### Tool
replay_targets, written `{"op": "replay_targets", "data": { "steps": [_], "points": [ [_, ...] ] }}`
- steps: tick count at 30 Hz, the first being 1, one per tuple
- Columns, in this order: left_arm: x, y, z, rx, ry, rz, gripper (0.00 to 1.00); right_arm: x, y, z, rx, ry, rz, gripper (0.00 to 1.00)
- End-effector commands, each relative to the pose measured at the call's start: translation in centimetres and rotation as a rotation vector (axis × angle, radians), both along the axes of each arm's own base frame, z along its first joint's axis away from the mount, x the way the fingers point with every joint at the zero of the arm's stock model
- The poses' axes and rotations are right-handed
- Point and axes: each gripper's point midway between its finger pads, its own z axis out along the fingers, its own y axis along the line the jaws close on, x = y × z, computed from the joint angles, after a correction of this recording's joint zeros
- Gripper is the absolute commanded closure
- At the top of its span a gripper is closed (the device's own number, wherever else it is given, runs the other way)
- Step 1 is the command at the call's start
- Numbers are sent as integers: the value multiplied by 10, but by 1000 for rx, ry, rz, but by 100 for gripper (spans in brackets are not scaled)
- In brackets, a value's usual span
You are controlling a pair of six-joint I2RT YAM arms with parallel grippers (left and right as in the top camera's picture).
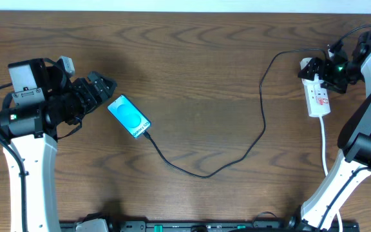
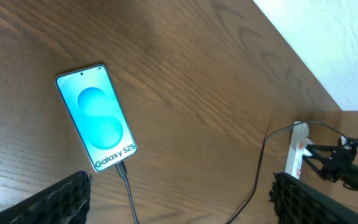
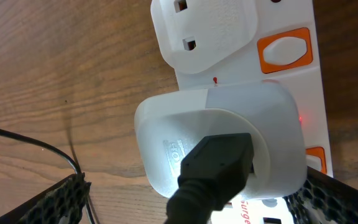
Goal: Plug charger to phone and switch on socket
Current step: 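Press the orange switch beside the charger plug with the right gripper, then lift the right gripper up off the power strip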
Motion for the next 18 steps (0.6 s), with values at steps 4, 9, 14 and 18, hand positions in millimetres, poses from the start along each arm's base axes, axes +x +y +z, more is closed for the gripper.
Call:
{"op": "replay_targets", "data": {
  "steps": [4, 9, 14, 18],
  "points": [
    [1, 0, 0, -12, 4, 1, 7, -16, 11, -28, 81, 129, -67, 1],
    [1, 0, 0, -11, 3, 1, 7, -15, -38, 12, -72, 100, -148, 1],
    [1, 0, 0, -11, 3, 1, 7, -13, -65, 69, -164, 22, -193, 1],
    [1, 0, 0, -12, 3, 1, 7, -17, -61, 122, -196, -63, -197, 1]
  ]
}}
